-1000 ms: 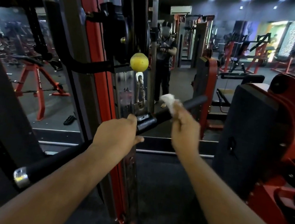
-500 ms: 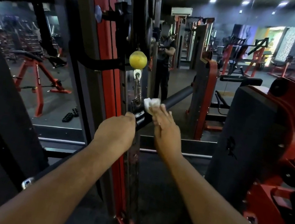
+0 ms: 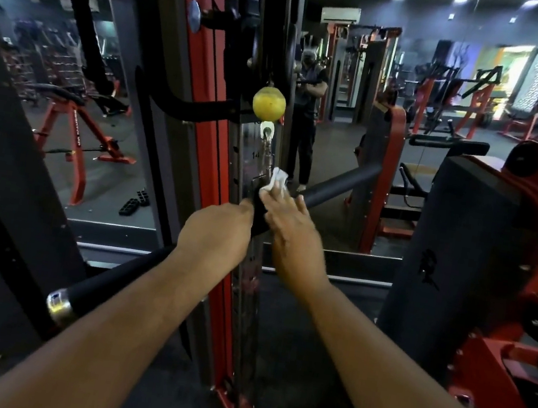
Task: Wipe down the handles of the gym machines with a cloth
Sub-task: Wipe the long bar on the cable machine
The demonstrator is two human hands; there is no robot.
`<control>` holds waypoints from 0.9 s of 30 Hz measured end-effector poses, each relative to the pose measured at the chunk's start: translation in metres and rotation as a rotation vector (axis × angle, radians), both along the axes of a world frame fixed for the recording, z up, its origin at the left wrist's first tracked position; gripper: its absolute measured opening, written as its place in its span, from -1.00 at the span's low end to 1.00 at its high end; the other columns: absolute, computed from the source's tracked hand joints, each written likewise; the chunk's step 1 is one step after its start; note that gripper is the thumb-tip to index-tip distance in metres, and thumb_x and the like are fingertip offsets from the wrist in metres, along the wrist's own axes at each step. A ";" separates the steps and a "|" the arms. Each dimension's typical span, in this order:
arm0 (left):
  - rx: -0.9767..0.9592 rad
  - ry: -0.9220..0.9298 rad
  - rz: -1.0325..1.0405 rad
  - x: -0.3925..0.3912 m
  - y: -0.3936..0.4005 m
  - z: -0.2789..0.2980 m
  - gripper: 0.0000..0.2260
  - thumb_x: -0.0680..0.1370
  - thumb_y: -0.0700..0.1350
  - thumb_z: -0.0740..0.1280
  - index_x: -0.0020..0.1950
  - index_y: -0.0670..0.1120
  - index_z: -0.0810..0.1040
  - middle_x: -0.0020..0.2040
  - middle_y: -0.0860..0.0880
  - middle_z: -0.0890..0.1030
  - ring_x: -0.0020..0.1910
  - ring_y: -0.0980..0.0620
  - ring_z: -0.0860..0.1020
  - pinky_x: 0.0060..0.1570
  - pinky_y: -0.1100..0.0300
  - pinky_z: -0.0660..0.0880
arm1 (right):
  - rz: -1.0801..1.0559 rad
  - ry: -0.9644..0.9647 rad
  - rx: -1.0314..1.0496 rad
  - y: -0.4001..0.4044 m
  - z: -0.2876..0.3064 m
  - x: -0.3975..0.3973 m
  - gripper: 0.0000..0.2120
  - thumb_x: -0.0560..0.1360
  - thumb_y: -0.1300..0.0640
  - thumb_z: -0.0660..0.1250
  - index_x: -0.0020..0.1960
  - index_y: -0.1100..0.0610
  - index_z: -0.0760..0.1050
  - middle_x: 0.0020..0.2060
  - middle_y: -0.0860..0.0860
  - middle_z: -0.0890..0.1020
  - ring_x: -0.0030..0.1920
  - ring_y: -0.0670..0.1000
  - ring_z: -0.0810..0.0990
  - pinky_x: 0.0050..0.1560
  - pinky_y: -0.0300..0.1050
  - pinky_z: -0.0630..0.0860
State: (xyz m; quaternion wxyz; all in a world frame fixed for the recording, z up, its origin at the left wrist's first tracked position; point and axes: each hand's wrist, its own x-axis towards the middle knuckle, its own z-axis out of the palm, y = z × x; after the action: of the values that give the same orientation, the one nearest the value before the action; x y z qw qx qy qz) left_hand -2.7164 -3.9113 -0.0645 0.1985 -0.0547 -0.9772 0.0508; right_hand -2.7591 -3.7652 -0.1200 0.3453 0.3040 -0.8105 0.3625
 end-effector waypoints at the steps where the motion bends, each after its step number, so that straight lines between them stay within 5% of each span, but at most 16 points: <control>1: -0.008 -0.004 -0.005 0.000 0.001 0.000 -0.69 0.63 -0.14 0.31 0.35 -0.11 0.36 -0.28 0.05 0.34 -0.31 0.03 0.43 -0.32 0.10 0.38 | 0.004 0.022 0.062 -0.004 -0.006 0.000 -0.53 0.63 0.33 0.22 0.53 0.16 0.36 0.52 0.13 0.39 0.58 0.09 0.26 0.58 0.29 0.14; 3: -0.018 -0.008 -0.008 -0.001 0.001 0.002 -0.71 0.64 -0.16 0.26 0.35 -0.11 0.36 -0.25 0.03 0.38 -0.28 0.01 0.44 -0.29 0.08 0.38 | 0.016 0.079 0.141 0.001 -0.024 0.004 -0.49 0.62 0.29 0.21 0.57 0.15 0.31 0.57 0.08 0.31 0.63 0.05 0.14 0.62 0.19 0.02; 6: -0.022 0.000 0.000 -0.005 -0.005 0.002 -0.78 0.61 -0.23 0.25 0.24 -0.09 0.37 -0.26 0.02 0.44 -0.34 0.00 0.46 -0.35 0.04 0.40 | -0.016 0.085 0.171 0.026 -0.042 0.001 -0.49 0.61 0.25 0.14 0.56 0.11 0.31 0.56 0.05 0.31 0.61 0.05 0.18 0.61 0.16 0.12; 11: 0.008 -0.005 0.002 -0.008 -0.004 -0.002 -0.74 0.59 -0.26 0.28 0.26 -0.11 0.37 -0.29 0.03 0.41 -0.37 0.02 0.45 -0.38 0.06 0.40 | -0.066 0.052 -0.094 0.029 -0.020 -0.007 -0.50 0.61 0.42 0.22 0.51 0.15 0.37 0.49 0.00 0.34 0.55 0.02 0.29 0.57 0.20 0.23; 16: -0.030 -0.041 0.005 -0.008 0.006 0.000 -0.80 0.64 -0.18 0.26 0.25 -0.12 0.52 -0.20 0.02 0.40 -0.25 0.01 0.42 -0.25 0.10 0.38 | 0.026 0.194 0.191 0.005 -0.016 -0.010 -0.45 0.63 0.27 0.26 0.59 0.10 0.25 0.57 0.01 0.27 0.63 -0.01 0.08 0.63 0.16 -0.01; 19: -0.011 -0.016 -0.017 -0.008 0.006 0.000 -0.65 0.61 -0.17 0.31 0.39 -0.10 0.37 -0.22 0.01 0.42 -0.29 0.00 0.45 -0.31 0.07 0.39 | -0.072 0.243 0.204 0.023 -0.030 -0.015 -0.51 0.63 0.21 0.20 0.56 0.09 0.32 0.56 0.01 0.33 0.62 0.01 0.16 0.59 0.26 0.04; 27: 0.009 0.008 -0.023 -0.007 0.010 -0.001 -0.72 0.59 -0.23 0.30 0.27 -0.11 0.36 -0.30 0.02 0.41 -0.42 0.07 0.38 -0.46 0.14 0.27 | -0.181 -0.010 0.004 0.020 -0.021 -0.016 -0.52 0.66 0.16 0.01 0.56 0.06 0.31 0.56 0.05 0.33 0.61 0.02 0.16 0.60 0.28 0.08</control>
State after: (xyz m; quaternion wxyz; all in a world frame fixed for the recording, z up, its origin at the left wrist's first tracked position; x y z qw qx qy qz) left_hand -2.7238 -3.9009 -0.0655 0.2032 -0.0646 -0.9760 0.0441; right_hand -2.7753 -3.7450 -0.1408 0.3719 0.2285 -0.8371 0.3297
